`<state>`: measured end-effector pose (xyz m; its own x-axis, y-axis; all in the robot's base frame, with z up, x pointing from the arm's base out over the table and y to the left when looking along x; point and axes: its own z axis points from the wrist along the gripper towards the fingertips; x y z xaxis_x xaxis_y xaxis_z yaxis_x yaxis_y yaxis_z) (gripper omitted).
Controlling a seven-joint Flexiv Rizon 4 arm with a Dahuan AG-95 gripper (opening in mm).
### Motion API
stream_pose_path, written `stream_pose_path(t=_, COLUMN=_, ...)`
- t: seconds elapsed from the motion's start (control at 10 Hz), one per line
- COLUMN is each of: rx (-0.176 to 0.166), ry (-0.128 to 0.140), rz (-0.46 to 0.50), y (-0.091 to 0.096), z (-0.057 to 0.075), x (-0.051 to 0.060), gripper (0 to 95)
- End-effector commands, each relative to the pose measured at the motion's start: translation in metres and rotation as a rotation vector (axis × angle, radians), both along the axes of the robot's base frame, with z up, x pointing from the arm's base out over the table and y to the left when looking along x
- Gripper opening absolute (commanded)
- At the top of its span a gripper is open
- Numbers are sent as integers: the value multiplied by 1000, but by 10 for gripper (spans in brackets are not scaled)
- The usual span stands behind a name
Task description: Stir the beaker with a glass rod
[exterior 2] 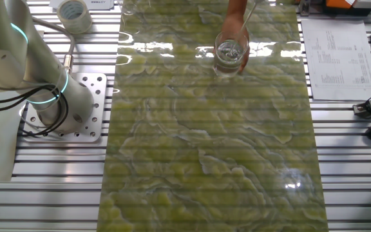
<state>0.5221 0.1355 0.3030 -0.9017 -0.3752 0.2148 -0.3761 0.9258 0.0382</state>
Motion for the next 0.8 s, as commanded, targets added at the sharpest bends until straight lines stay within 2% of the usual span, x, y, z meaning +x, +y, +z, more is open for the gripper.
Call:
stream_pose_path(t=0.1, rx=36, ry=-35, rz=-42, y=1, z=-1, x=0, gripper=0)
stream_pose_path(t=0.2, rx=65, ry=-32, rz=-74, y=1, z=-1, x=0, gripper=0)
stream_pose_path(t=0.4, rx=66, ry=-14, rz=-76, y=2, z=-2, x=0, gripper=0)
stream_pose_path(t=0.7, rx=60, ry=81, rz=-81, y=5, z=-6, x=1, gripper=0)
stream_pose_path(t=0.8, rx=48, ry=88, rz=-69, y=5, z=-6, x=1, gripper=0)
